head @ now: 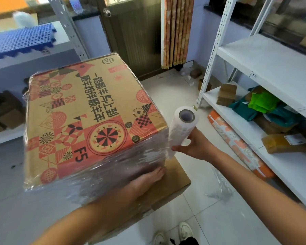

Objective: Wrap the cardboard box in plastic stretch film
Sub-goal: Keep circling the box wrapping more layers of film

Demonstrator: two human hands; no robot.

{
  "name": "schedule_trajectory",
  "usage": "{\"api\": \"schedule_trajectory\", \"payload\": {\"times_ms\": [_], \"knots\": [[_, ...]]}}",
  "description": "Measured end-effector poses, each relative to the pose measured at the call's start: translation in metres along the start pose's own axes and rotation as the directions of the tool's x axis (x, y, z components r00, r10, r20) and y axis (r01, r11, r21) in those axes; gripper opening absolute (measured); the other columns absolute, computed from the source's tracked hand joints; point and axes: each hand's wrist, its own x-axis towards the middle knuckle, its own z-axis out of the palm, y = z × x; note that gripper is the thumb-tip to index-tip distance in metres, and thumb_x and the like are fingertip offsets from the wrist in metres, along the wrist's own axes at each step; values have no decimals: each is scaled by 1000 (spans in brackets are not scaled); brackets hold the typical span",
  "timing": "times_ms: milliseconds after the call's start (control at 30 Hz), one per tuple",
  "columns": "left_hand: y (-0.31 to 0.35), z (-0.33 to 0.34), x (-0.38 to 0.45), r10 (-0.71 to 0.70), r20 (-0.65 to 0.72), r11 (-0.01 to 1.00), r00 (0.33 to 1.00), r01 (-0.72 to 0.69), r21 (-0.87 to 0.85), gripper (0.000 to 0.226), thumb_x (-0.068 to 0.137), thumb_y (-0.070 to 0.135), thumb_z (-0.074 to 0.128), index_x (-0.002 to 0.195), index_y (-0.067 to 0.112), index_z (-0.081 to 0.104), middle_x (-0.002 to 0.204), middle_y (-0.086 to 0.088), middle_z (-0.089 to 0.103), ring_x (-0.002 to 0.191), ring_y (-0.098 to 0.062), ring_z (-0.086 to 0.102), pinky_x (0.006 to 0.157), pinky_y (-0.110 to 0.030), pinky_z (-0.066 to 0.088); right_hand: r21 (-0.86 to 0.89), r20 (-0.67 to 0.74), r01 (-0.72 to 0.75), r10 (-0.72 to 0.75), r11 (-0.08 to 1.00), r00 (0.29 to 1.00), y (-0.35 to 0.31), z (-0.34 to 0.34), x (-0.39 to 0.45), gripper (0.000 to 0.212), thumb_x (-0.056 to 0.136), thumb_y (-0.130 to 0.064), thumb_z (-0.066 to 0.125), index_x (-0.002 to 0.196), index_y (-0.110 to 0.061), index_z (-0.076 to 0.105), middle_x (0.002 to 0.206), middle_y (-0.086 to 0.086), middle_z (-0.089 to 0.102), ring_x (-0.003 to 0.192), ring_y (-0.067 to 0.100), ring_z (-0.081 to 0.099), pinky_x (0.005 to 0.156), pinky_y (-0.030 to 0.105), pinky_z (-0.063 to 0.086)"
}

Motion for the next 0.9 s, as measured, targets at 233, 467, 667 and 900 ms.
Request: {"api": "schedule_trajectory", "payload": {"times_ms": [233,467,667,900], "knots": [[-46,-14,-14,115,65,966,991,-127,226,84,91,52,46,149,5,6,154,-28,4,139,-49,5,99,-73,-6,28,18,-19,19,999,1000,-8,-2,2,89,72,-26,82,141,-24,27,119,-18,46,109,3,46,80,6,39],[-59,-19,-21,-57,-3,925,998,54,376,75,94,40,36,149,-1,5,150,-36,-8,131,-61,-14,104,-70,-15,63,50,-6,3,998,999,-12,-5,2,88,71,-23,82,140,-24,28,119,-17,45,110,7,45,71,-6,38],[-83,-18,-33,-99,-75,946,992,118,303,55,89,11,28,142,9,40,154,-19,20,137,-52,2,109,-65,-12,108,3,-7,7,994,1000,-20,-5,5,92,70,-17,83,140,-23,23,115,-18,44,101,7,48,68,-4,42],[-99,-44,-75,-219,-91,946,971,234,225,83,86,29,30,137,-19,-15,143,-42,-20,132,-58,-21,106,-65,-18,96,50,-20,15,995,999,-16,-7,-2,88,70,-16,82,138,-20,27,121,-7,49,109,13,50,75,5,48]]}}
